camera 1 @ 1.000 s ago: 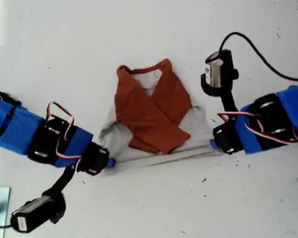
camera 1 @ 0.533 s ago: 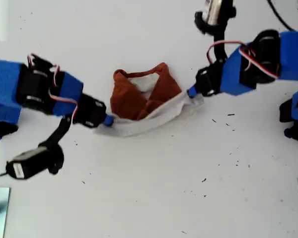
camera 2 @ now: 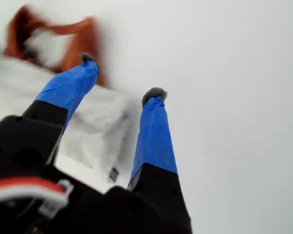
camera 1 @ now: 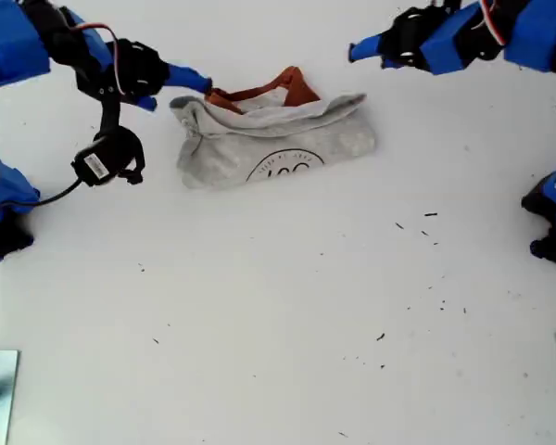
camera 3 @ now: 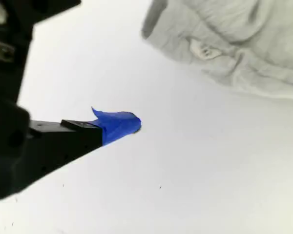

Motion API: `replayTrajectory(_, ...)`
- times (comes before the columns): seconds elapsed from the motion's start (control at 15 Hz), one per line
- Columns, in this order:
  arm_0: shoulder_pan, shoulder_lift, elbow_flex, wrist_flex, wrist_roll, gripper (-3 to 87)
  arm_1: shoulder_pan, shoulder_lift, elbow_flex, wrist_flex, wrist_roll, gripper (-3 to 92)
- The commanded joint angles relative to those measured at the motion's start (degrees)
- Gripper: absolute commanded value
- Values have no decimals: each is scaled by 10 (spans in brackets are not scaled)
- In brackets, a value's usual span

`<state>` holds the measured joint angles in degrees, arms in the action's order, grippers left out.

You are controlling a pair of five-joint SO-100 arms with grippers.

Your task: Fold t shirt

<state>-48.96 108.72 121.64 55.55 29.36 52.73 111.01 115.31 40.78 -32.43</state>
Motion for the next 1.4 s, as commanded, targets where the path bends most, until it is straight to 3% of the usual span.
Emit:
replayTrajectory(0.0,-39,210,110,-55,-44,388,90,133,84,-26,29,217)
replayTrajectory(0.13,-36,371,201,-38,-51,352,94,215,133,39,-31,217)
replayTrajectory(0.27,74,521,311,-37,-69,287,37,352,260,54,-67,184)
replayTrajectory(0.47,288,748,487,-25,-212,216,-77,628,458,137,0,59)
replayTrajectory(0.6,407,983,619,30,-304,152,-143,853,540,288,67,39)
replayTrajectory(0.67,450,959,642,10,-337,152,-164,899,563,364,93,39)
replayTrajectory(0.73,468,950,642,4,-336,146,-194,896,605,361,98,39)
replayTrajectory(0.87,459,978,642,34,-250,123,-225,896,628,354,119,39)
replayTrajectory(0.93,468,978,642,33,-201,123,-221,896,628,354,29,40)
replayTrajectory(1.0,479,978,642,33,-200,123,-218,896,628,359,-145,39)
replayTrajectory(1.33,490,978,642,33,-200,123,-223,896,626,360,-134,38)
